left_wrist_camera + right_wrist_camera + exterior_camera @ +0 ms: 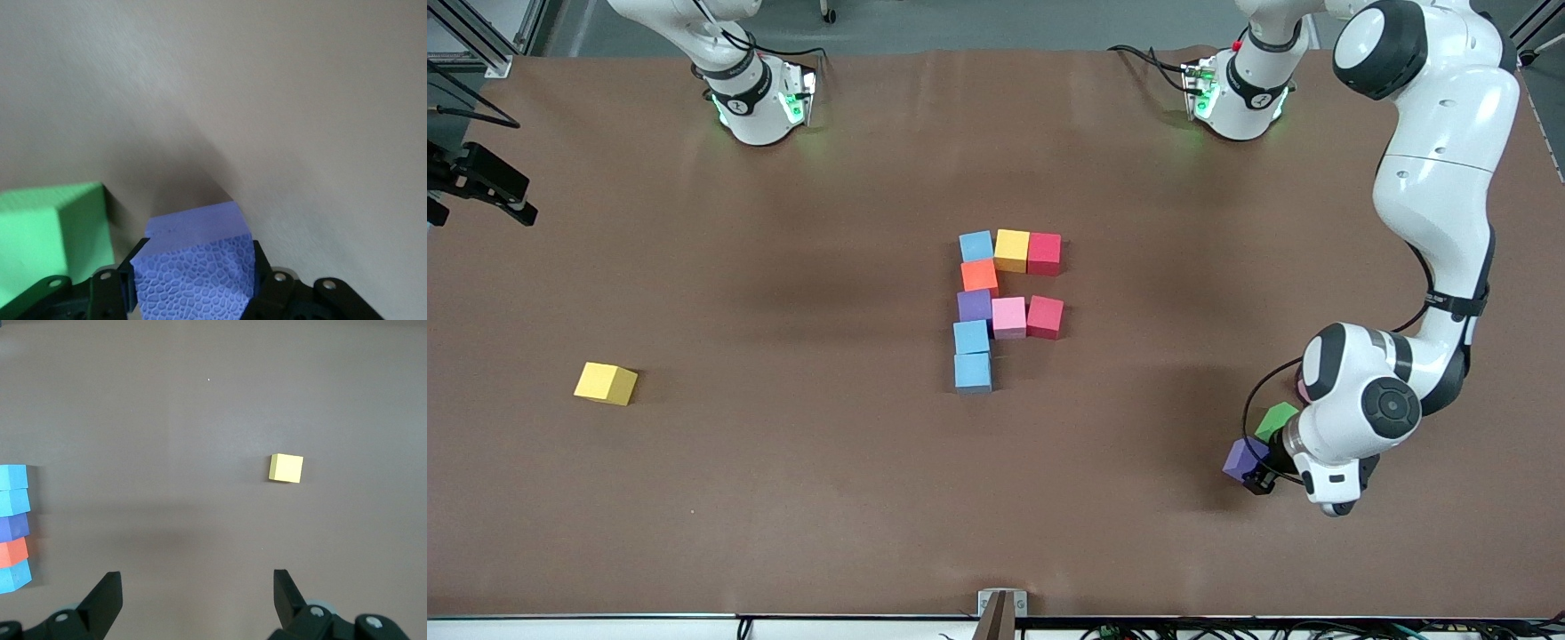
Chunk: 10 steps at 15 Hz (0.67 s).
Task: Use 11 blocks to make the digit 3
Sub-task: 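Carry the purple cube beside the bottom cyan cube with the left gripper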
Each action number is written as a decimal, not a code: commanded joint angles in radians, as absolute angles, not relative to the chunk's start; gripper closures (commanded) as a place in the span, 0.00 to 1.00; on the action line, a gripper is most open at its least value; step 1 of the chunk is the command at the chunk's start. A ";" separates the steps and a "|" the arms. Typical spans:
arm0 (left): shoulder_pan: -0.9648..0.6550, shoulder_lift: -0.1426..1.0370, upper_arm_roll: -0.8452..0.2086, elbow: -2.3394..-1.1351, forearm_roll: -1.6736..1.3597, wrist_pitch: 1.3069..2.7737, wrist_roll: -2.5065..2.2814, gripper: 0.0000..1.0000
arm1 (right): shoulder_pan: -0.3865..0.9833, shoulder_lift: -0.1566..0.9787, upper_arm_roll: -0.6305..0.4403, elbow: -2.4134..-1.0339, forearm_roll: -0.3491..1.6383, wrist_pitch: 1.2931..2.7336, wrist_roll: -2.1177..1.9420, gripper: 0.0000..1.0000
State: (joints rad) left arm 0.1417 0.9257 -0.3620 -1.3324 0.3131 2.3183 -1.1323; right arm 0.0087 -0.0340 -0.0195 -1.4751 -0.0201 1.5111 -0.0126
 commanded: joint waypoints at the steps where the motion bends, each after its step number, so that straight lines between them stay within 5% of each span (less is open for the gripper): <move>1: 0.060 0.942 -0.357 -1.315 0.273 2.329 -1.236 0.89 | 0.009 -0.028 -0.017 -1.459 -0.023 1.500 -0.005 0.00; 5: -0.047 0.934 -0.356 -1.301 0.272 2.327 -1.426 0.89 | 0.009 -0.028 -0.017 -1.459 -0.023 1.500 -0.005 0.00; 7: -0.084 0.936 -0.356 -1.289 0.272 2.326 -1.506 0.80 | 0.009 -0.028 -0.017 -1.459 -0.023 1.500 -0.005 0.00; 10: -0.155 0.940 -0.354 -1.278 0.272 2.326 -1.662 0.79 | 0.009 -0.028 -0.017 -1.459 -0.023 1.500 -0.005 0.00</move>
